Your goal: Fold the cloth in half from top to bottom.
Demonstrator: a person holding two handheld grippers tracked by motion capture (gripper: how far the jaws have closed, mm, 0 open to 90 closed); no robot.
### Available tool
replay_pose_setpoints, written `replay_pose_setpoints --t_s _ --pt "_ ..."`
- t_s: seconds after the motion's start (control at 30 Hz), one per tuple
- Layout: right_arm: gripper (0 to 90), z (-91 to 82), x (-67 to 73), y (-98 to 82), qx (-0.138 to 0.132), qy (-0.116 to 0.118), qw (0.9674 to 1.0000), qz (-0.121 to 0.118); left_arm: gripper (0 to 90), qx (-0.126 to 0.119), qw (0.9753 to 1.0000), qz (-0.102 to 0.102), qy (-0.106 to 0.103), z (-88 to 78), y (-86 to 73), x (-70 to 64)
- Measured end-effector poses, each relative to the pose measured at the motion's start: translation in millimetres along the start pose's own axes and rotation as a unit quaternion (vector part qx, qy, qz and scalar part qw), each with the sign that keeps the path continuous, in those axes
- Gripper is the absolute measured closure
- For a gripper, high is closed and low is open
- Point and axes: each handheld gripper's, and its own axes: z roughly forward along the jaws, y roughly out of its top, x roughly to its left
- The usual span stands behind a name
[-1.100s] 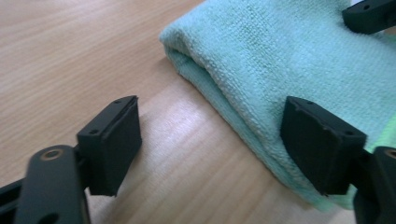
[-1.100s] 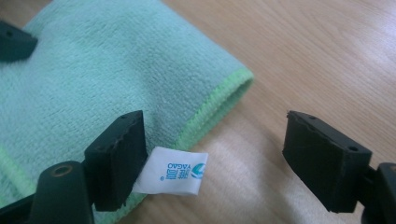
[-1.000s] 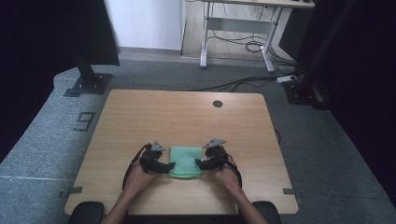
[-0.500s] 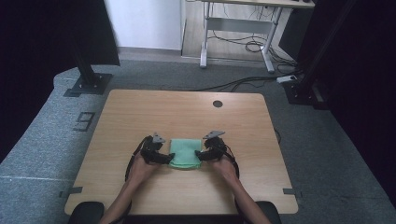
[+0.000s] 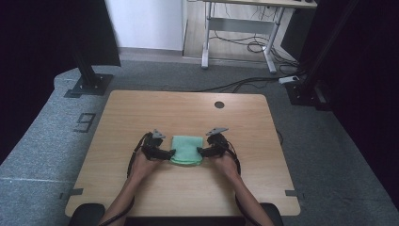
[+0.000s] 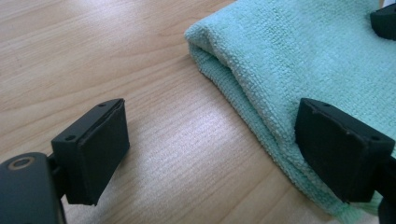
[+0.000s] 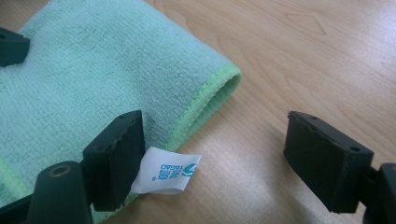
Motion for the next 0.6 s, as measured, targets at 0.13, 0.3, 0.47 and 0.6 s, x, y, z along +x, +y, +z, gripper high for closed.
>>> replay_pose_setpoints --t_s 0.13,0.3,0.47,0.6 --pt "20.4 2.0 -4.0 1.8 -0.001 -0.003 1.0 0.004 10.8 0.001 1.0 0.004 0.005 1.6 2.3 -1.0" --pt "22.9 1.1 -3.0 1.1 -0.005 -0.005 1.0 0.004 10.8 -0.002 1.0 0.002 0.005 1.9 1.6 -1.2" --pt "23.3 -0.1 -2.1 1.4 -0.003 -0.007 1.0 0.006 11.3 -0.003 0.9999 0.008 0.008 1.0 2.2 -3.3" --pt "24.1 -3.0 -0.5 3.4 0.001 -0.008 1.0 -0.002 12.3 -0.005 0.9999 0.008 0.008 -0.7 2.6 -5.3"
